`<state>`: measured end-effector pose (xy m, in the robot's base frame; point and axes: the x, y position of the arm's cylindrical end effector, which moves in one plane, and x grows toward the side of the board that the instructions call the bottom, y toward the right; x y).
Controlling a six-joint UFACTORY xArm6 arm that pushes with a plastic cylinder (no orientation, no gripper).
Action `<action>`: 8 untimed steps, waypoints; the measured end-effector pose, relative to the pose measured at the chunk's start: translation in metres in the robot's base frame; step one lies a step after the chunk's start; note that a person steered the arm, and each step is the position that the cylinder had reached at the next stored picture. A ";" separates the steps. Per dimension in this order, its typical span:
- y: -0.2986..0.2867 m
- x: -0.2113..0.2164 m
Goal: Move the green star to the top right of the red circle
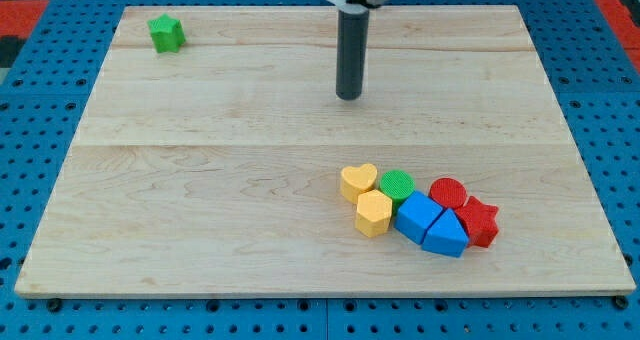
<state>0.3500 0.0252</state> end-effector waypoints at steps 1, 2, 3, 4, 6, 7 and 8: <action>-0.030 -0.035; -0.081 -0.056; -0.142 -0.086; -0.182 -0.120; -0.262 -0.152; -0.273 -0.116; -0.215 -0.099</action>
<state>0.2513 -0.1894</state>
